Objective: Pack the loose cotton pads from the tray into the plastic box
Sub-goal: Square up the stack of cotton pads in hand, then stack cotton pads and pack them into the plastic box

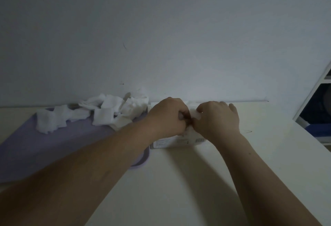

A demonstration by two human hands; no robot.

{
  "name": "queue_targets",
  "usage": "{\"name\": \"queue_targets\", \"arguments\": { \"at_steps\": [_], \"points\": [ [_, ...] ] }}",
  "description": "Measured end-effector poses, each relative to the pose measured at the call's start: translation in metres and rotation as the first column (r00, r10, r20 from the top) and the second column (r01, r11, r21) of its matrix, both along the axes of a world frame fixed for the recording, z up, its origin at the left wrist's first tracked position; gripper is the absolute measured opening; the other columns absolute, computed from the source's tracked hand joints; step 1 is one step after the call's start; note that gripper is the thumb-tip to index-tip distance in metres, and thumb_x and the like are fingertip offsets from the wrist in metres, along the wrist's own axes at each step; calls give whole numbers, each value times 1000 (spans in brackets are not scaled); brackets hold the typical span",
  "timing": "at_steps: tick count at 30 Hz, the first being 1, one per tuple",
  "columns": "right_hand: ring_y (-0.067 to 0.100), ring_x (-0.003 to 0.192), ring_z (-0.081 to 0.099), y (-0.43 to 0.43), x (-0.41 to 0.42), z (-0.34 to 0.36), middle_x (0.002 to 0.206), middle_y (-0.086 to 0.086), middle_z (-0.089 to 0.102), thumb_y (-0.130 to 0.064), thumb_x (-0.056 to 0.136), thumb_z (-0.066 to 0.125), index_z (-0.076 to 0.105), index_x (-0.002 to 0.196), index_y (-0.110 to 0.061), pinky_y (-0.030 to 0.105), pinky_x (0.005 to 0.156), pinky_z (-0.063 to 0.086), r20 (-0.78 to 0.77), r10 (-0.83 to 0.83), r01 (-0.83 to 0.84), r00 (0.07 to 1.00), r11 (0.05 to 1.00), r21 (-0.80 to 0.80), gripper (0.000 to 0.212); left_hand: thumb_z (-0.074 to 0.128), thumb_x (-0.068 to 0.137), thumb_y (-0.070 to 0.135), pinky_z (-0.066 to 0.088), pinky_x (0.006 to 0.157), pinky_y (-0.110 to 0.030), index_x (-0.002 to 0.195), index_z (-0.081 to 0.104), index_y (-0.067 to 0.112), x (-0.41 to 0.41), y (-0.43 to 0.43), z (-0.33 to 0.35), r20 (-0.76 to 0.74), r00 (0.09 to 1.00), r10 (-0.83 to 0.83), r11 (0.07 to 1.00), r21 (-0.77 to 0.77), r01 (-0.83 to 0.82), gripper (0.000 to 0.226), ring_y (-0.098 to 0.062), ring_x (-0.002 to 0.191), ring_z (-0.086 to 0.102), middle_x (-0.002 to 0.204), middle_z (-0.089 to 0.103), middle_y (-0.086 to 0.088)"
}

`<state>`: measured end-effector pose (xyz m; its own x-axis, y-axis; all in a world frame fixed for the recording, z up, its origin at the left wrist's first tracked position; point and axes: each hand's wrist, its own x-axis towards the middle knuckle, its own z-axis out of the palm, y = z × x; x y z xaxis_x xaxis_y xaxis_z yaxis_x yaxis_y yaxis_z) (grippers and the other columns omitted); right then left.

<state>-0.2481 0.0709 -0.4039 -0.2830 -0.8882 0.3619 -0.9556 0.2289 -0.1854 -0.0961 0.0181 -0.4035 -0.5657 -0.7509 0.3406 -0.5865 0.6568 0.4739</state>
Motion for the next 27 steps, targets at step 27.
{"name": "queue_targets", "arguments": {
  "at_steps": [27],
  "points": [
    [28,100,62,20,30,-30,89,2,65,-29,96,42,66,79,-19,38,83,48,39,299,-286,954,938,-197,31,36,101,36,35,114,-44,119,70,15,44,38,-17,94,995,17,995,-98,-8,44,-20,138,42,142,60,-9]
  ]
}}
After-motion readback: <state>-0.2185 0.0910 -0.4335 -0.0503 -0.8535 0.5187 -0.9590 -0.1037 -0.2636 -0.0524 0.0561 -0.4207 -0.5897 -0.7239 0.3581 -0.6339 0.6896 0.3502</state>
